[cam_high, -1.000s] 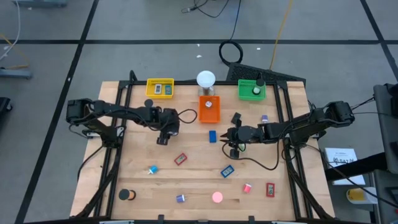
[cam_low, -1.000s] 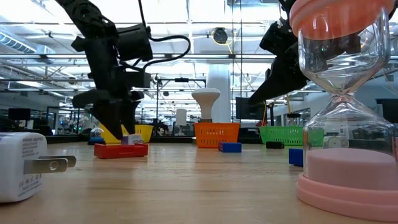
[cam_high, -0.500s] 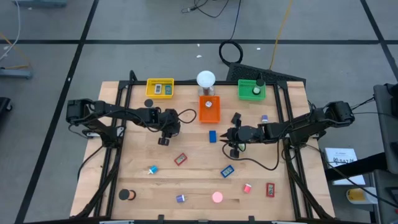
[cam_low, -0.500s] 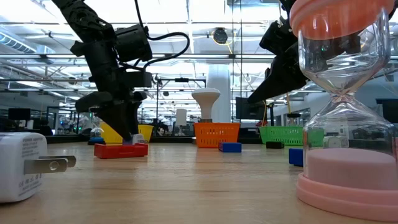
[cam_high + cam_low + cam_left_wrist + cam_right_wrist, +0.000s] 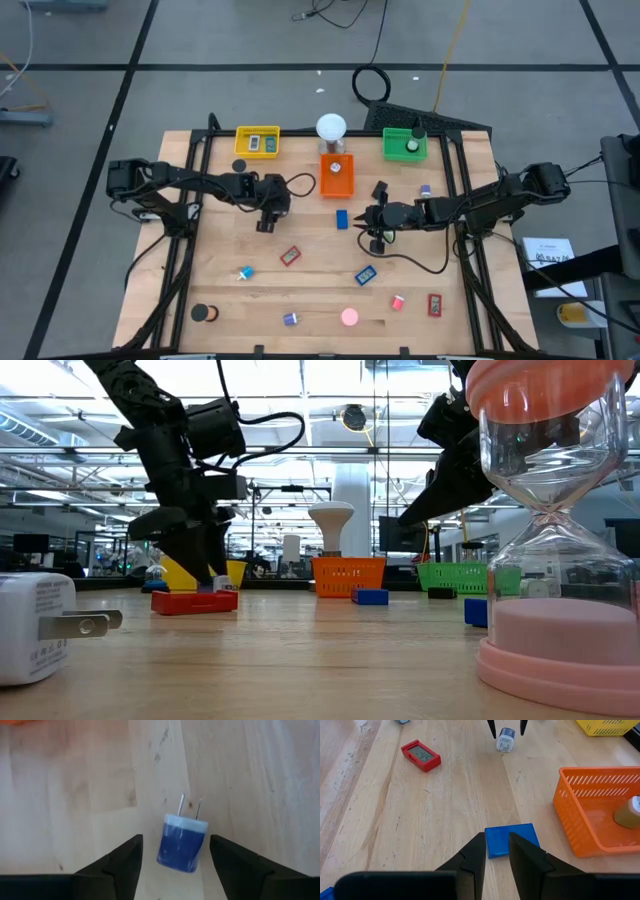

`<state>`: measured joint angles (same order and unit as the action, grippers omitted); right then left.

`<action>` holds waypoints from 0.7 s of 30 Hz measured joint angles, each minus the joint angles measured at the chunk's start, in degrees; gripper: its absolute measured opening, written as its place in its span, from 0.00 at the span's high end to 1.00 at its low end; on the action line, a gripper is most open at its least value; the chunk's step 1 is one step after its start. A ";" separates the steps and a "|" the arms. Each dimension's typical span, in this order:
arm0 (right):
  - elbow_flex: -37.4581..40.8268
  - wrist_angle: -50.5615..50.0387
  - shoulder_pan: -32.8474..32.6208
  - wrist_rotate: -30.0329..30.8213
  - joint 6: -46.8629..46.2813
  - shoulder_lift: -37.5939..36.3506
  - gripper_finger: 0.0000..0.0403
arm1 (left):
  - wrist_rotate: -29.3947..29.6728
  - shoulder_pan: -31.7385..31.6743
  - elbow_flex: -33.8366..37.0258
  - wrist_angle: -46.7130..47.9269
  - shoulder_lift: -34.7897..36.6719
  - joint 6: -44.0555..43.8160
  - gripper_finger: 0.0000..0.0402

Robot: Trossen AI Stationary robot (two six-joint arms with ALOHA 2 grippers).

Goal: Pick & Place Office items
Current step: Put the middle purple charger adapter into the orange bin

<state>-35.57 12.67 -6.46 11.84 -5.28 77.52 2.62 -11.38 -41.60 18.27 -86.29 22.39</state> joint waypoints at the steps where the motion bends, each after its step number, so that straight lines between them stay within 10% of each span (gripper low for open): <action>1: 0.00 0.00 0.00 0.02 0.00 0.00 0.82 | -0.46 -0.31 0.00 0.30 -0.36 -0.07 0.41; 21: 0.00 0.63 -0.04 0.02 0.24 0.00 0.82 | -7.95 -1.35 -0.29 -2.12 -5.33 -1.25 0.65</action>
<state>-35.57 13.30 -6.50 11.85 -5.04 77.52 -5.33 -12.73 -41.89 16.15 -91.62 21.14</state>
